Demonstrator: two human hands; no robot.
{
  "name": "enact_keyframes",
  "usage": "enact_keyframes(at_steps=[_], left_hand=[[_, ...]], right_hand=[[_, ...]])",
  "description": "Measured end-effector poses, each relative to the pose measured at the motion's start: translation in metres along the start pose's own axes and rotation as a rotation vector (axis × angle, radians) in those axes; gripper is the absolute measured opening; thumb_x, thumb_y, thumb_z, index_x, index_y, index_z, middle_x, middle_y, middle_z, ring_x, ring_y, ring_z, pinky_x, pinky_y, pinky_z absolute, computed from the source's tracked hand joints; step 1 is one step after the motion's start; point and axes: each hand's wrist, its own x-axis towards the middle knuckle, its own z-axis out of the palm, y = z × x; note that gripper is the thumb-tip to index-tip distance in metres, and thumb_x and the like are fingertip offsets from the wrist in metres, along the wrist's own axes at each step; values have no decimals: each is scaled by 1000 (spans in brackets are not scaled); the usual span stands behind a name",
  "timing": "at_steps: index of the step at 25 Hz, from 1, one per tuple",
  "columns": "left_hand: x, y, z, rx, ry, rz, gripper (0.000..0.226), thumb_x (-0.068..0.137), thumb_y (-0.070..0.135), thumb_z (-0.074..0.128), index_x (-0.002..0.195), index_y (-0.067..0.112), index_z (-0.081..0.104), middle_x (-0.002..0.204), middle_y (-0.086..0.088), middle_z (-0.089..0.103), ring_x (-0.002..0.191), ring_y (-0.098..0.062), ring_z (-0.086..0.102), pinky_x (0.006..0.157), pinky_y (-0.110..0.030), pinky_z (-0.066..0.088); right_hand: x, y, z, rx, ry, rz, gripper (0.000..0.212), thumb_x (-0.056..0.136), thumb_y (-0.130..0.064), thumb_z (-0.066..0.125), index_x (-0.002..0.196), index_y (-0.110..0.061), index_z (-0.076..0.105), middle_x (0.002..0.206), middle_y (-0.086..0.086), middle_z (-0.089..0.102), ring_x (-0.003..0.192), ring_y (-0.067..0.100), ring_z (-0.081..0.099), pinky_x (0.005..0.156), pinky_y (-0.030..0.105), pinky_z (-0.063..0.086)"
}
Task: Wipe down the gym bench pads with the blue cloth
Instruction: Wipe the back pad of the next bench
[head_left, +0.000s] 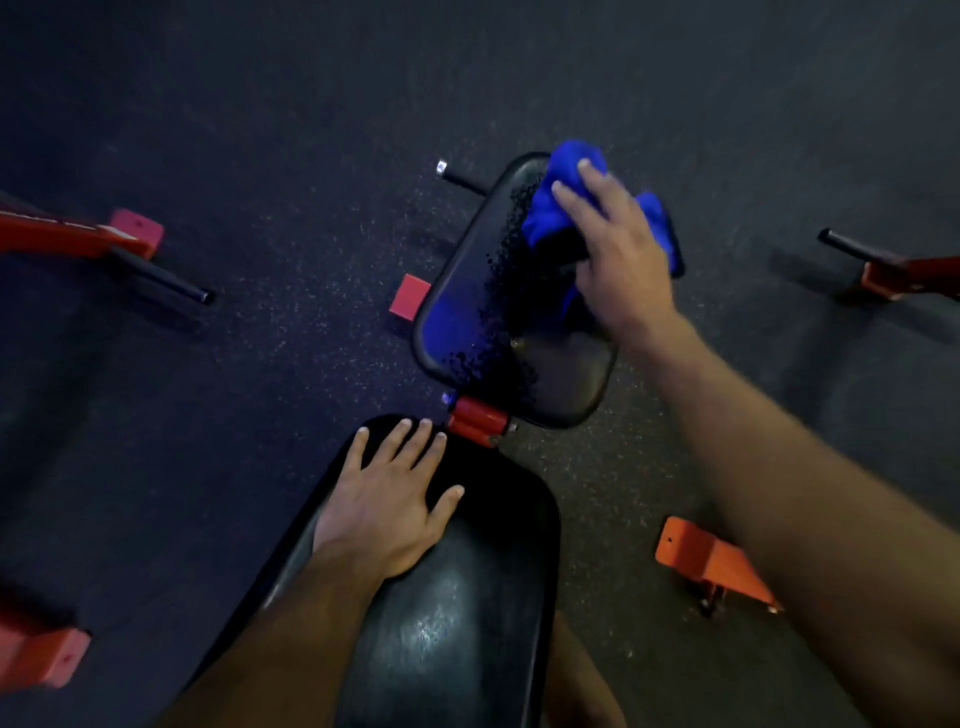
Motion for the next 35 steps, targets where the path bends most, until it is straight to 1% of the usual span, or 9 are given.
enact_keyframes(at_steps=[4, 8, 10, 13, 16, 20, 26, 31, 35], left_hand=[[2, -1, 2, 6, 7, 12, 81, 93, 66, -2, 163, 27, 4, 171, 7, -3, 157, -14, -8, 127, -52, -6], [2, -4, 3, -19, 23, 14, 77, 98, 65, 5, 163, 25, 8, 171, 6, 1, 158, -15, -7, 126, -52, -8], [3, -5, 4, -36, 27, 14, 77, 98, 65, 4, 163, 25, 6, 171, 6, -1, 157, -15, -8, 126, -52, -9], [2, -5, 6, -54, 38, 20, 79, 96, 66, 3, 163, 24, 13, 171, 4, 6, 158, -17, -3, 126, -53, -6], [2, -6, 6, -65, 35, 16, 78, 98, 66, 7, 162, 22, 21, 170, 3, 14, 158, -17, 3, 126, -55, -1], [2, -5, 4, -66, 30, 16, 80, 96, 66, 2, 162, 23, 15, 170, 4, 7, 157, -16, -3, 125, -54, -4], [2, -3, 0, -42, 28, 7, 77, 97, 65, 0, 163, 26, 4, 171, 7, -5, 157, -14, -12, 126, -53, -8], [2, -1, -1, -45, 34, 3, 75, 100, 65, 6, 164, 26, 6, 171, 7, -4, 157, -14, -11, 124, -52, -11], [3, -1, -2, -55, 31, -12, 79, 96, 64, 7, 162, 24, 21, 170, 5, 13, 158, -16, 3, 123, -52, -6]], right_hand=[[75, 44, 0, -201, -279, -73, 70, 79, 0, 52, 144, -23, 46, 157, 4, 33, 134, 36, 41, 109, 46, 39], [115, 39, 11, -283, -328, -105, 64, 85, -5, 53, 146, -22, 43, 156, 6, 34, 129, 40, 44, 103, 50, 41], [142, 28, 16, -313, -368, -198, 63, 87, -7, 53, 147, -22, 43, 156, 7, 34, 129, 40, 44, 102, 50, 40], [177, 21, 19, -354, -485, -350, 65, 83, -1, 56, 144, -21, 47, 156, 9, 32, 127, 43, 44, 102, 54, 41], [189, 31, 14, -354, -499, -359, 66, 79, 1, 57, 141, -20, 49, 155, 13, 30, 128, 44, 45, 104, 53, 41], [141, 59, 28, -363, -579, -300, 78, 76, -2, 57, 149, -23, 39, 158, 13, 29, 128, 45, 43, 104, 54, 40], [98, 31, 51, -350, -357, -36, 70, 82, -23, 57, 148, -30, 39, 159, 3, 30, 123, 40, 41, 98, 49, 36], [14, -16, 56, -355, -434, -234, 72, 76, -24, 68, 145, -24, 46, 155, 8, 35, 115, 39, 44, 91, 47, 42], [-102, -47, 62, -326, -587, -419, 61, 78, -25, 59, 139, -20, 53, 152, 8, 37, 107, 36, 43, 83, 44, 44]])
